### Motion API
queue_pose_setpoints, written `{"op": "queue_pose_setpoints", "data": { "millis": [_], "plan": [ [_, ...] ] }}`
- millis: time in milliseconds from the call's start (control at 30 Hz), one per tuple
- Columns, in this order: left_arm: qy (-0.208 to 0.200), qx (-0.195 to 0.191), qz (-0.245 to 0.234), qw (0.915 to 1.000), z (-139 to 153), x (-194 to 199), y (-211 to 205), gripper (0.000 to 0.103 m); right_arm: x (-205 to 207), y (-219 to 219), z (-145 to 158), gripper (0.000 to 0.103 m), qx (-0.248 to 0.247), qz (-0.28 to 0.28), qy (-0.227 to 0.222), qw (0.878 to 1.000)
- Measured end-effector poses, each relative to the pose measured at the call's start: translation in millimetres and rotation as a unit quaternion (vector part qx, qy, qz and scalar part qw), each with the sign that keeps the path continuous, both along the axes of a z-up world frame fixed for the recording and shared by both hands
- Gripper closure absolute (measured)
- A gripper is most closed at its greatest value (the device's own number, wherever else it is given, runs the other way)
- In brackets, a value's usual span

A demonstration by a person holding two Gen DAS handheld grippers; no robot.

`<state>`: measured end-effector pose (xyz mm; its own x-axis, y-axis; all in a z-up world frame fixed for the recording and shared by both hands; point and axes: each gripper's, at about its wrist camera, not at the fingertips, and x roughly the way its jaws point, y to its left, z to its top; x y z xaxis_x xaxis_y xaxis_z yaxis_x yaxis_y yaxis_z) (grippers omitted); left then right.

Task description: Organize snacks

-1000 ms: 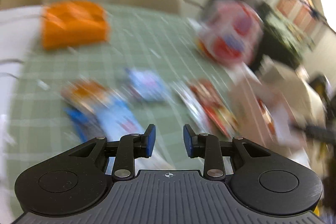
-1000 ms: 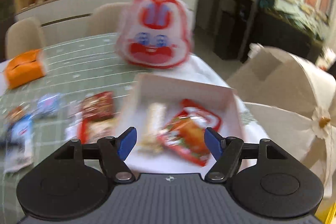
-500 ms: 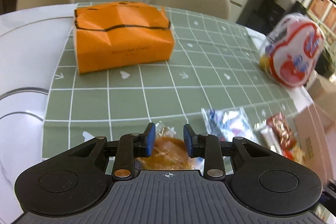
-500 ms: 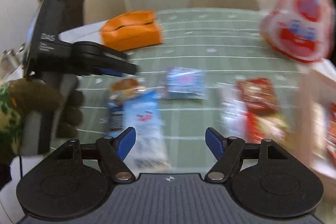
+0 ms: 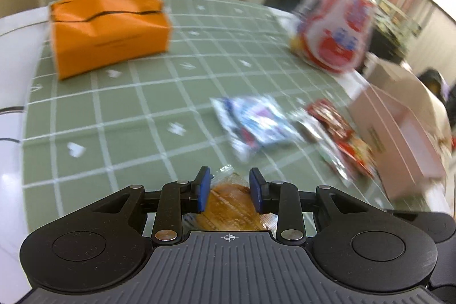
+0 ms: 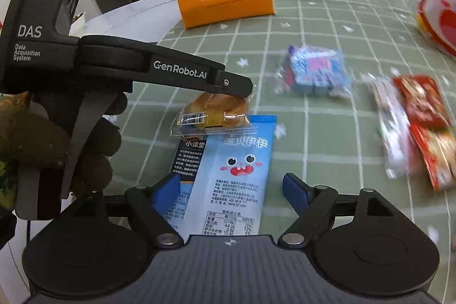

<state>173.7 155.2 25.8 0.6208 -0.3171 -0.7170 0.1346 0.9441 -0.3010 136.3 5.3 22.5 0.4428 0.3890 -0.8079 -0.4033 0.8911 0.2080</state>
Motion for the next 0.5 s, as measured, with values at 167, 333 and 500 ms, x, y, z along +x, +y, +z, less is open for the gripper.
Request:
{"op": "queue_pose_setpoints", "data": {
  "millis": [167,333,500],
  "plan": [
    [-0.002,-0.006,0.004,1.0000,9,-27,-19,0.070,-45,-31,5,0.029,-0.012,-0.051,-0.010,0.999],
    [0.024,-0.060,0.129,0.9895,19,-51,2,0.070,-86,-76,11,0.029,-0.007,-0.118,-0.019,0.993],
    [0.058,-0.087,0.149,0.9833,16,-59,1,0.070,-112,-105,19,0.029,-0.012,-0.163,-0.055,0.985]
  ]
}}
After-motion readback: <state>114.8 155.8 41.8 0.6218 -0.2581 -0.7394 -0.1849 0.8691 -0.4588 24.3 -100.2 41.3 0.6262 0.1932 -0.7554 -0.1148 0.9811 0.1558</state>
